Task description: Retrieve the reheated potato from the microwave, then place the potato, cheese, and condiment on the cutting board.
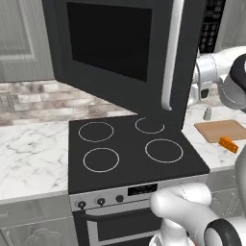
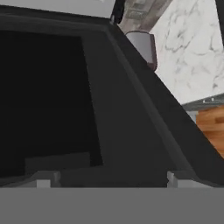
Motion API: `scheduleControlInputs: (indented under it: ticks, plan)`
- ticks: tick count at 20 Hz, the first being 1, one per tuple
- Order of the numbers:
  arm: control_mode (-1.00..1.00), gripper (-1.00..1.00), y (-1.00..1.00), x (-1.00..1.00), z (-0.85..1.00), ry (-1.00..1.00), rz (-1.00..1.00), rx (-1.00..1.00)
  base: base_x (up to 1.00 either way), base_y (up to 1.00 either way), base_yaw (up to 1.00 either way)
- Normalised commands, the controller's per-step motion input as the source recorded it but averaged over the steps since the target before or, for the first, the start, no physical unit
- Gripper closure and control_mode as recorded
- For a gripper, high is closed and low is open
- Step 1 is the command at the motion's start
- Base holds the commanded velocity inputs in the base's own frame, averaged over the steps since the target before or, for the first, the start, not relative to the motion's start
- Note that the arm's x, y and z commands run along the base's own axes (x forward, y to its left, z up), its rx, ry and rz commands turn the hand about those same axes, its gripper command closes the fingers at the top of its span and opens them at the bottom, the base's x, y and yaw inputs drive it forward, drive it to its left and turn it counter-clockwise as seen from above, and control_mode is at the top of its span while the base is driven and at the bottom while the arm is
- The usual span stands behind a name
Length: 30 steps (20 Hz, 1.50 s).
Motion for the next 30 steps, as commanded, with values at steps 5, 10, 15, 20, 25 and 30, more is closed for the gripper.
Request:
scheduleControlInputs:
  ticks: [5,10,15,20,25,30]
  plan:
    - [-1.00,-1.00,0.84,-0.38,0.00,-0.04,0.08,0.00,0.00,0.00,0.00]
    - [-1.00,-1.00,0.93,-0.19,0.00,-0.06,0.01,-0.04,0.00,0.00,0.00]
    - [-1.00,-1.00,0.87,0.00,0.00,-0.03,-0.04,-0.09,0.00,0.00,0.00]
    - [-1.00,-1.00,0.72,0.07,0.00,0.00,-0.05,-0.10,0.00,0.00,0.00]
    - [-1.00,-1.00,0.23,0.22,0.10,0.00,-0.08,-0.18,0.00,0.00,0.00]
    - [-1.00,-1.00,-0.42,0.03,0.15,0.00,0.00,-0.05,0.00,0.00,0.00]
